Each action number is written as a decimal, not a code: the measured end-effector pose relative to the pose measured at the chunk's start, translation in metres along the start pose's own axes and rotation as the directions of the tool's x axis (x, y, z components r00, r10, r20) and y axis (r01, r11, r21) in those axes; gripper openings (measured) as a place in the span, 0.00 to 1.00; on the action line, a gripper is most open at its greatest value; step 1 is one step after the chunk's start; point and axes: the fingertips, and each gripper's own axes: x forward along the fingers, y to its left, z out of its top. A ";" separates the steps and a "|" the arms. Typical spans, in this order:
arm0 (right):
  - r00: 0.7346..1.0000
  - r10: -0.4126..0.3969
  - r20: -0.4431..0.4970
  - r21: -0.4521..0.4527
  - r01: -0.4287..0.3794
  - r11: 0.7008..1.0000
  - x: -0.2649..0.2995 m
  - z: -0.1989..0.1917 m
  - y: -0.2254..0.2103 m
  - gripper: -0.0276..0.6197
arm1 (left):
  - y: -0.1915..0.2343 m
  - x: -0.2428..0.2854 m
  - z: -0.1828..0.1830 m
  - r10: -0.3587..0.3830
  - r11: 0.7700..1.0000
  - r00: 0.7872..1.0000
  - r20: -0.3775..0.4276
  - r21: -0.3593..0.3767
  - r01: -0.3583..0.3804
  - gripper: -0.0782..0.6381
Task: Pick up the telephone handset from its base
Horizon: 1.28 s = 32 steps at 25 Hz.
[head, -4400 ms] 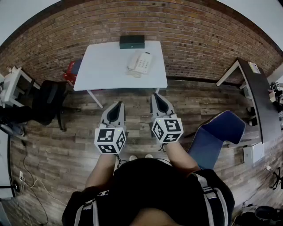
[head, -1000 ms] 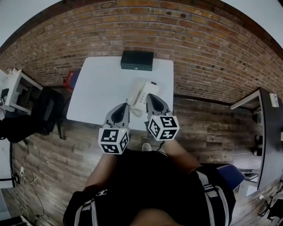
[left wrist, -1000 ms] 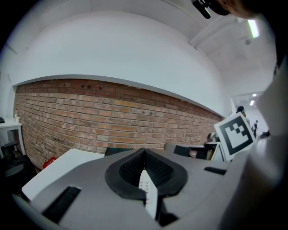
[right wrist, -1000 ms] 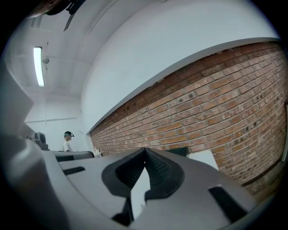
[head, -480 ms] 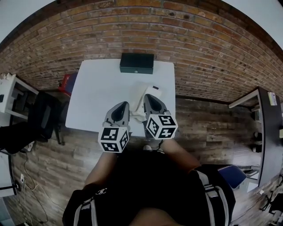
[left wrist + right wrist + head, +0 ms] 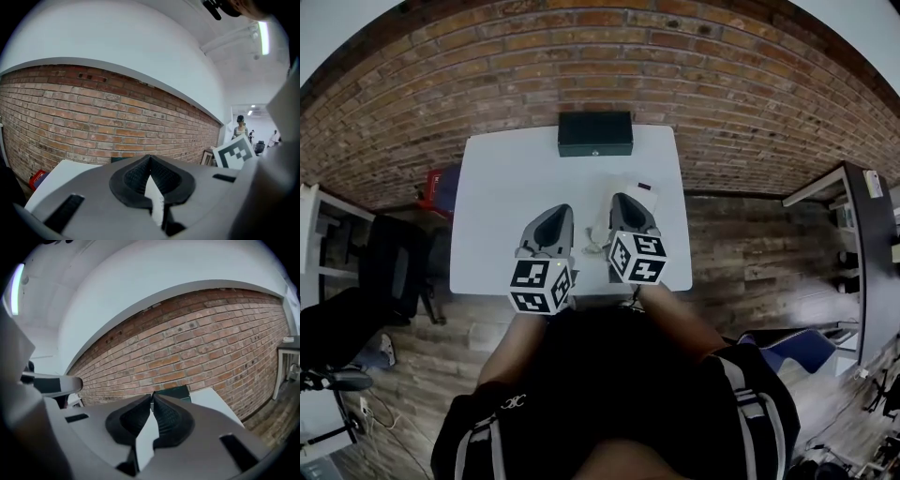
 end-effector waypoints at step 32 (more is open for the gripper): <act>0.809 -0.525 -0.266 -0.009 0.542 0.840 0.086 -0.138 -0.055 0.35 | 0.088 -0.001 -0.020 -0.177 0.983 0.981 -0.084 0.041 0.181 0.11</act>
